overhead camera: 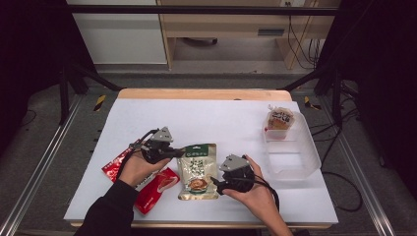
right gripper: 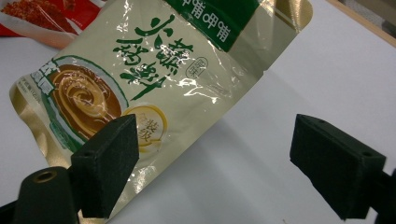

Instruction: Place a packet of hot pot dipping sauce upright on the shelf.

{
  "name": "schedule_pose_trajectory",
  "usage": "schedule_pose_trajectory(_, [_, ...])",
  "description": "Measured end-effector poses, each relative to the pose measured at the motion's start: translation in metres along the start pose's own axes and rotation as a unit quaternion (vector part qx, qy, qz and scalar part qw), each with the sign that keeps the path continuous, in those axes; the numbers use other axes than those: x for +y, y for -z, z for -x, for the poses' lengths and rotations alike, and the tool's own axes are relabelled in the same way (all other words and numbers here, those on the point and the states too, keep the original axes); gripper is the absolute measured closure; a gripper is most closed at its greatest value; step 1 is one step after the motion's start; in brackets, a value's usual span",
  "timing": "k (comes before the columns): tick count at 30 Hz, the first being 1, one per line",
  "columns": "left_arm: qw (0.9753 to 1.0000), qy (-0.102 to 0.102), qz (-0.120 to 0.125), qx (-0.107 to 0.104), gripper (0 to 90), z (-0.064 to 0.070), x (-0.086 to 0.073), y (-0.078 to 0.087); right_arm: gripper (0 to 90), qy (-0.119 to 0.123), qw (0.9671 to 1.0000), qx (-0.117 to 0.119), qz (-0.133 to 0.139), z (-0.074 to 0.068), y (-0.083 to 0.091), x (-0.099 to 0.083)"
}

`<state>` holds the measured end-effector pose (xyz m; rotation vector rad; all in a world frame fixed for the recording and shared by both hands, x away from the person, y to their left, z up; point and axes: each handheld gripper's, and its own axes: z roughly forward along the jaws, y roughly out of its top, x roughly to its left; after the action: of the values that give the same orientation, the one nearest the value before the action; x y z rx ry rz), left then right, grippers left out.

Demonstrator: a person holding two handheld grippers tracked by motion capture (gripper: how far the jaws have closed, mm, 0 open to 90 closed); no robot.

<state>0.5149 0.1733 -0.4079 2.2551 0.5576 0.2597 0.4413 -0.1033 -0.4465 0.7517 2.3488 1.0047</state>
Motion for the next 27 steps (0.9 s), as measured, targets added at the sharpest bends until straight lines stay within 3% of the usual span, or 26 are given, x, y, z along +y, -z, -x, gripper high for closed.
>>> schedule_pose_trajectory(13, [0.9986,-0.046,0.027,-0.002,90.0,0.016,0.025,0.029,14.9,-0.02,0.9996,0.001,0.018,0.009,0.016,0.009])
schedule_pose_trajectory(15, [0.998,-0.059,0.024,-0.002,90.0,0.017,0.029,0.033,14.8,-0.018,0.9997,0.001,0.015,0.011,0.018,0.01])
schedule_pose_trajectory(27, [0.9966,-0.081,0.019,0.002,90.0,0.019,0.046,0.046,14.2,0.006,0.9999,0.013,-0.001,0.02,0.034,0.026])
